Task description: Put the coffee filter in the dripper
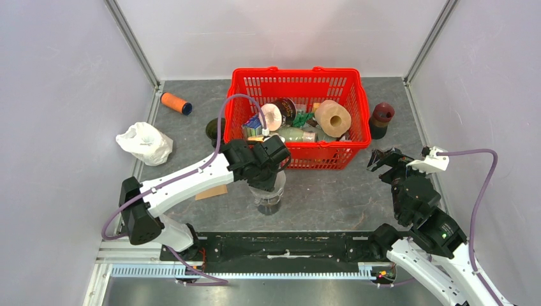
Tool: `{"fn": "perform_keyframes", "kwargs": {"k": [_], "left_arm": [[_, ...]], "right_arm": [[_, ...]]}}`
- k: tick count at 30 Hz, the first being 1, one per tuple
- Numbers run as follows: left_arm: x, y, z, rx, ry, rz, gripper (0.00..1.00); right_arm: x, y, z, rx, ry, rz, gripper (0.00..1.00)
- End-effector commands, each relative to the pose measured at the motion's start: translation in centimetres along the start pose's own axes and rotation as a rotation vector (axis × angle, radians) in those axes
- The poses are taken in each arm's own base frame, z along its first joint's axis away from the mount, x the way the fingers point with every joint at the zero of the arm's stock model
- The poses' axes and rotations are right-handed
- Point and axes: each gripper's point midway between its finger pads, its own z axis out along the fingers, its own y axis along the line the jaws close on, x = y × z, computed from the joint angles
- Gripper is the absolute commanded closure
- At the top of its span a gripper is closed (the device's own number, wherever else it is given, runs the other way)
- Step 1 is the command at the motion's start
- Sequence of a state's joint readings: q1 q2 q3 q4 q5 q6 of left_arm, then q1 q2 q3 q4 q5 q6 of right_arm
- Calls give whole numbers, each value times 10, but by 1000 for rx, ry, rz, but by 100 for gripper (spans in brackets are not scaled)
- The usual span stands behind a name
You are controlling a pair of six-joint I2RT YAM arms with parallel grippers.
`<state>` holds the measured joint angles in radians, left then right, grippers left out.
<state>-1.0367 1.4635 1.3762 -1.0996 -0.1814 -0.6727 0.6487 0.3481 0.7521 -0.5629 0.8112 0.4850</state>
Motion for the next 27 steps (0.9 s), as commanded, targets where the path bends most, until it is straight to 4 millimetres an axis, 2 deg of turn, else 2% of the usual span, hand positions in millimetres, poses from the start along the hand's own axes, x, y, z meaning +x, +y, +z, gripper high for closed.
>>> {"fn": "perform_keyframes", "kwargs": {"k": [1,19,23,27], "left_arm": [[0,-2,-4,-20,8,1,67],[-29,1,-50,3,-145,-4,67],[-47,9,-83,12,-257,-28,63],[-76,43,-134,-27,-515,-148,38]], "right_arm": [[-1,-5,0,24,-12,-3,3],[-3,-6,-1,21,-15,6,3],[-5,-6,-2,25,-21,7,3],[-7,-4,-2,16,-20,10,3]]}}
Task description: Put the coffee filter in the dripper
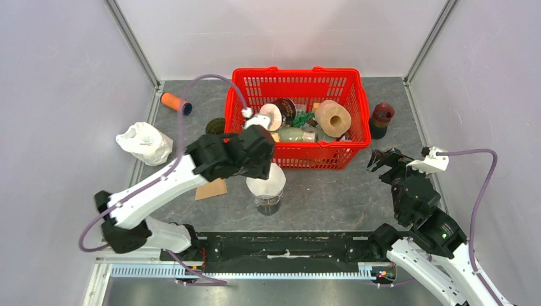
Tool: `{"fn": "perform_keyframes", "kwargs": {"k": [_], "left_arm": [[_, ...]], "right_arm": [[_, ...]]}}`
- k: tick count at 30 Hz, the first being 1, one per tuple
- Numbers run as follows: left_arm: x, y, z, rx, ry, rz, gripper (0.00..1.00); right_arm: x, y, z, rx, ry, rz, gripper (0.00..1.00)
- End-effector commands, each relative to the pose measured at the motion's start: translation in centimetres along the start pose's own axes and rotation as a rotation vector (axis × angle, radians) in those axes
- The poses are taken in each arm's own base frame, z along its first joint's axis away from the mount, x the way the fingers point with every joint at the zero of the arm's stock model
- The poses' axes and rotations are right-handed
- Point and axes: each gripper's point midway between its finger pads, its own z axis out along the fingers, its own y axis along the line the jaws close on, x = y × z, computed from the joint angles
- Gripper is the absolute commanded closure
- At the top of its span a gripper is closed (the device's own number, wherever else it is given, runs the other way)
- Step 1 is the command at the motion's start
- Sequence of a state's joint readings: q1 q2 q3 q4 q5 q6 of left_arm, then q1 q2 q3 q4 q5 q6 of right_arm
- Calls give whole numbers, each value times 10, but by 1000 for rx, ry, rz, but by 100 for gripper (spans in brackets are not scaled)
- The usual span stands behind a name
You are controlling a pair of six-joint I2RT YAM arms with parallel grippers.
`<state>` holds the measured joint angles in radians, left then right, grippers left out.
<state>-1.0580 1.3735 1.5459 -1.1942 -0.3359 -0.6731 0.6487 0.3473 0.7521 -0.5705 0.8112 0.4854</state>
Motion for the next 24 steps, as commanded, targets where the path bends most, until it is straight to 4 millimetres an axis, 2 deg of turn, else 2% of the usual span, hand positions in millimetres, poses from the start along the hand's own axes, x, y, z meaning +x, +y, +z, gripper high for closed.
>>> {"fn": "perform_keyframes", "kwargs": {"k": [1,2,3,6,9,12,13,15,16,20,24], "left_arm": [[-59,40,-70,-21,-365,-165,28],[-66,45,-79,-14,-427,-199,19],[-72,50,-84,-12,-473,-221,17],[-82,74,-92,-94,-571,-305,15],[-85,103,-92,-212,-611,-399,14],[-89,154,-82,-314,-609,-552,13],[-89,175,-72,-354,-607,-605,12],[-93,192,-53,-318,-599,-666,12],[-100,190,-44,-267,-598,-667,11],[-119,229,-6,-339,-574,-730,11],[-129,254,57,-261,-473,-790,11]], "right_arm": [[-9,-3,-2,14,-25,14,3],[-8,-3,-1,16,-25,12,3],[-8,-3,-1,18,-26,10,3],[-6,-2,1,16,-22,2,3],[-4,0,3,21,-12,-15,3],[-3,3,6,22,0,-26,3],[-1,5,7,21,5,-29,3],[0,7,8,16,9,-34,3],[0,7,8,14,11,-37,3],[3,7,8,9,11,-26,3],[3,6,8,8,6,-25,3]]}}
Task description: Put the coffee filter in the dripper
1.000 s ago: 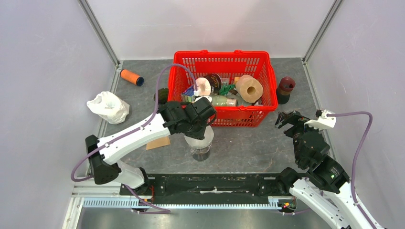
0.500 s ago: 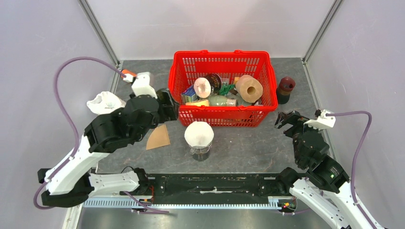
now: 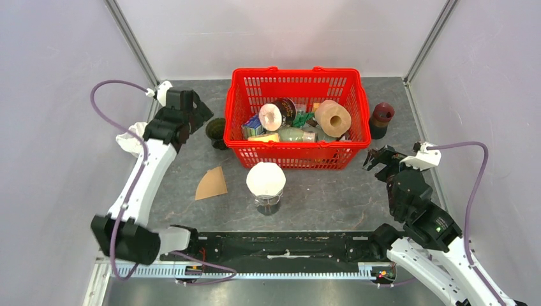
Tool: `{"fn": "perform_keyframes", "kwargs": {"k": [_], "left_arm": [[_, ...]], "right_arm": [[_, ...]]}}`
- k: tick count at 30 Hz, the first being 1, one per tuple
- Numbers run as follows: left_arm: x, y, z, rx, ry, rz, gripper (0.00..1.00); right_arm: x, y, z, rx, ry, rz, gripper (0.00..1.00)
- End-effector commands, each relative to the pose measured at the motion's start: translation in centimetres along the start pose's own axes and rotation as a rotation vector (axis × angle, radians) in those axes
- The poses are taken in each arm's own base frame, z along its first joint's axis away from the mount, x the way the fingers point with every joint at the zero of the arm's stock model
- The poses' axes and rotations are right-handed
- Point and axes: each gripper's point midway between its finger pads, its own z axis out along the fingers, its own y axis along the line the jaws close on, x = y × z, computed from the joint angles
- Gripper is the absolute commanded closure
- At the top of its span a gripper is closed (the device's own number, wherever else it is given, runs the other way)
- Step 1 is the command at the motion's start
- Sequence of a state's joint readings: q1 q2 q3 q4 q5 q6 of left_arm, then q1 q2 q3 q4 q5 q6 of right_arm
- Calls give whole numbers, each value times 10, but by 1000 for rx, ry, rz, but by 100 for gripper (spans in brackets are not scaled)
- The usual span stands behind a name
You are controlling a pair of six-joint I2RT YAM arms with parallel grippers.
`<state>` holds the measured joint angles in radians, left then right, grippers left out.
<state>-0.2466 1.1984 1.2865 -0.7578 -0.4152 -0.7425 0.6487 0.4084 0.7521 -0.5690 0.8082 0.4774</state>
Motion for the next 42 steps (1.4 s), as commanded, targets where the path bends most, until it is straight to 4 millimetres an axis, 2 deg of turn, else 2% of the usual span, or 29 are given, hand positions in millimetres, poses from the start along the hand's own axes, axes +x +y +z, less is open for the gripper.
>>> {"fn": "perform_keyframes", "kwargs": {"k": [1,4,6,12,16,21,23,25,26,29,32,36,39,42], "left_arm": [[1,-21,64,102,74,-63,11],[13,-1,100,8,99,-39,11],[29,7,122,-24,138,-15,13],[67,15,170,-39,228,29,17],[81,22,186,-63,275,37,35],[87,32,190,-99,276,48,58],[88,34,190,-101,279,52,72],[88,34,189,-99,284,48,97],[87,34,188,-99,282,48,98],[67,32,176,-105,226,39,98],[30,29,149,-110,115,6,98],[-19,13,96,-20,-26,-73,98],[-45,-16,46,171,-96,-123,98],[-67,-45,-5,368,-177,-145,98]], "right_arm": [[-8,1,-1,-6,-32,26,3],[-9,-1,-2,-1,-38,29,3],[-10,-2,-2,0,-42,31,3],[-10,-1,-1,2,-42,28,3],[-12,-1,-2,5,-41,25,3],[-15,-2,-4,4,-47,33,3],[-17,-3,-5,3,-49,40,3],[-19,-4,-7,1,-51,49,3],[-19,-4,-8,0,-53,53,3],[-22,-6,-11,-5,-57,67,3],[-25,-6,-14,-14,-61,84,3],[-28,-2,-17,-42,-58,98,3],[-31,7,-18,-82,-47,108,3],[-35,27,-20,-168,-28,117,3]]}}
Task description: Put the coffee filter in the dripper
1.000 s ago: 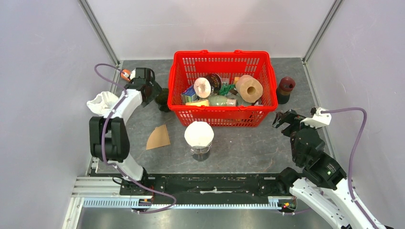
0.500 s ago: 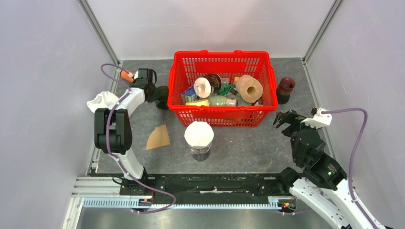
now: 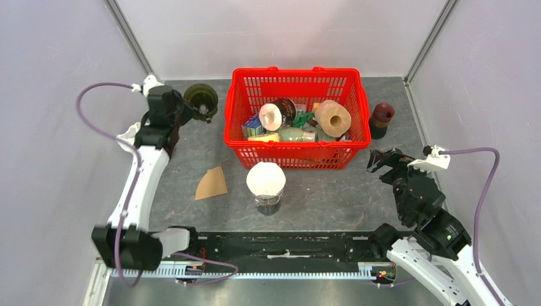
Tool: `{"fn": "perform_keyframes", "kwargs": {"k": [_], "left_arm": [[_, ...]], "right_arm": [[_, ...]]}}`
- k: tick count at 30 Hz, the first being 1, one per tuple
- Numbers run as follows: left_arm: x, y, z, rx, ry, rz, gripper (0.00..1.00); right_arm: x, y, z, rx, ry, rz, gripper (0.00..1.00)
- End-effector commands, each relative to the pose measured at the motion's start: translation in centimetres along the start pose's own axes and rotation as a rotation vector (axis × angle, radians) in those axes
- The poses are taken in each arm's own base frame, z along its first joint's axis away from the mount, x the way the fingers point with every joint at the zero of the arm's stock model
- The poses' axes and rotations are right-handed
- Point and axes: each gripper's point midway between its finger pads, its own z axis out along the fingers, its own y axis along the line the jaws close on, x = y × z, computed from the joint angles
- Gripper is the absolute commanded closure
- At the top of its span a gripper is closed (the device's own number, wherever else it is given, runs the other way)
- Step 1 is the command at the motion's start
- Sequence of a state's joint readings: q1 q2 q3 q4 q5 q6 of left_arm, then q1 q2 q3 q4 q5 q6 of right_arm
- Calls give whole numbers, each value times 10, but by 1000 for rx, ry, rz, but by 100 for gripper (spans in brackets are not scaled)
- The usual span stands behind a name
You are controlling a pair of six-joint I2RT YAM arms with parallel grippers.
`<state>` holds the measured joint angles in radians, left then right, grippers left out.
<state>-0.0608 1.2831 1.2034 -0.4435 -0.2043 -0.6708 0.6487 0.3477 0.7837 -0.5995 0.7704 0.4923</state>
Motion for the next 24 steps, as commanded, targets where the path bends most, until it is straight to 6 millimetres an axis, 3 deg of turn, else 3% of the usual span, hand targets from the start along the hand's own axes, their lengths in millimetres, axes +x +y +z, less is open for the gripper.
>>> {"fn": "perform_keyframes", "kwargs": {"k": [1,3,8,14,17,24], "left_arm": [[-43,-63,-69,312,-145,-66,98],[-48,-89,-97,418,-165,-27,98],[-27,-162,-148,645,-130,162,98],[43,-237,-181,864,48,399,98],[75,-256,-188,899,112,513,98],[135,-280,-205,922,173,671,98]], "right_arm": [[-21,35,-5,-143,1,62,3],[-25,51,-6,-204,20,61,3],[-32,93,-5,-345,71,35,3],[-41,150,-16,-565,168,-11,3],[-44,166,-19,-613,219,-35,3],[-43,174,-10,-571,289,-59,3]]}}
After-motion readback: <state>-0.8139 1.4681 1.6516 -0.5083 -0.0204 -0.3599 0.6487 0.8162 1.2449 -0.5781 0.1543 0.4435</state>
